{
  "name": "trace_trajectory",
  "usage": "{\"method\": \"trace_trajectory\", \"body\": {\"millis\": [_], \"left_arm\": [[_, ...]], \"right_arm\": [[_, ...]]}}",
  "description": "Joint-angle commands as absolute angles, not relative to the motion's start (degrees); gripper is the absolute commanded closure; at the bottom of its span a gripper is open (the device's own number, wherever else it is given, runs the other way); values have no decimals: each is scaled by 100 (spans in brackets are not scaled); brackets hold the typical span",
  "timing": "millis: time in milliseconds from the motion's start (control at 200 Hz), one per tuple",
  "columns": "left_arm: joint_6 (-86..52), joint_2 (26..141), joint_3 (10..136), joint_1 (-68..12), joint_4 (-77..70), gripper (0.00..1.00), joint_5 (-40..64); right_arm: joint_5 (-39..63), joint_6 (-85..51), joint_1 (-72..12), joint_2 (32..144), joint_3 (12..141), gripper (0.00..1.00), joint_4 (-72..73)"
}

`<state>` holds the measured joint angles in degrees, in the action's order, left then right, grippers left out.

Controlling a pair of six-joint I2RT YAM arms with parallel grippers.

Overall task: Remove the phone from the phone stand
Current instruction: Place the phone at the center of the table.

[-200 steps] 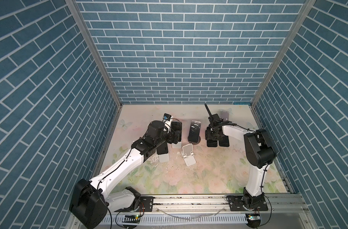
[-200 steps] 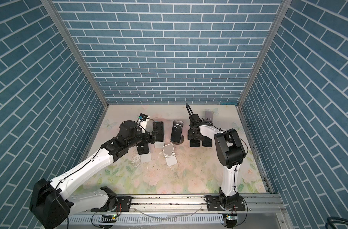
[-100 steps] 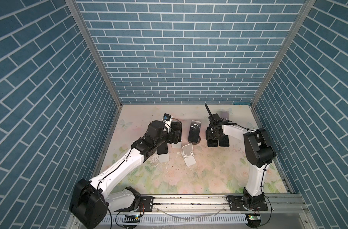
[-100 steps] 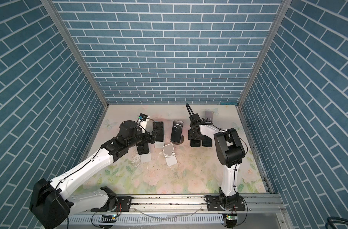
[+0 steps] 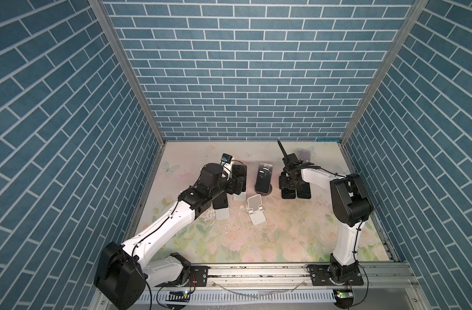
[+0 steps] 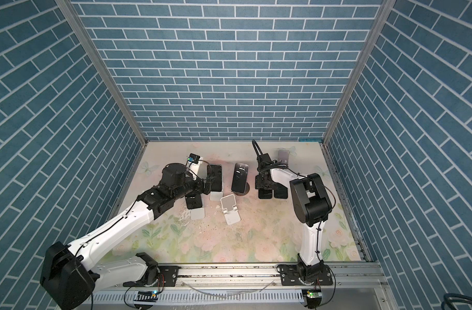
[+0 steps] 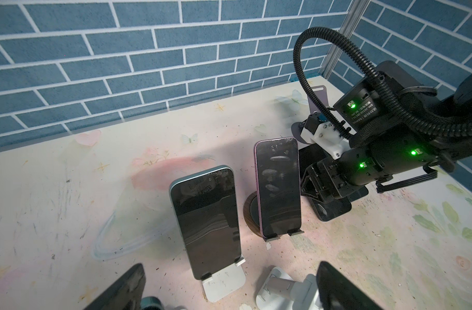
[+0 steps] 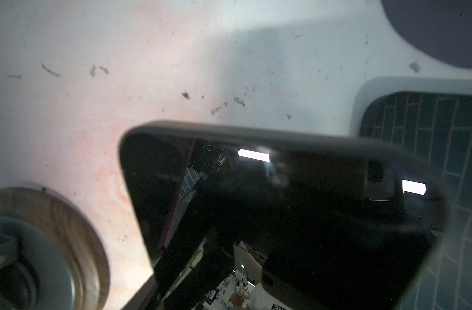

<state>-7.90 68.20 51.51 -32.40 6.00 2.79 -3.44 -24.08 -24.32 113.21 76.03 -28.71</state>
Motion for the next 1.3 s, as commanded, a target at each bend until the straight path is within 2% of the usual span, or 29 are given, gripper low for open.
{"method": "trace_trajectory", "body": {"millis": [0, 305, 1295], "left_arm": [[-757, 6860, 5213, -3265, 508, 0, 290], [-758, 6863, 5190, -3262, 501, 0, 281], [-624, 6772, 5023, -3265, 387, 0, 203]], "right_arm": [[-505, -2599, -2399, 11500, 7655, 47, -3167], [-646, -2716, -2428, 11487, 7719, 42, -3333], [-698, -3015, -2531, 11679, 8042, 35, -3687]]}}
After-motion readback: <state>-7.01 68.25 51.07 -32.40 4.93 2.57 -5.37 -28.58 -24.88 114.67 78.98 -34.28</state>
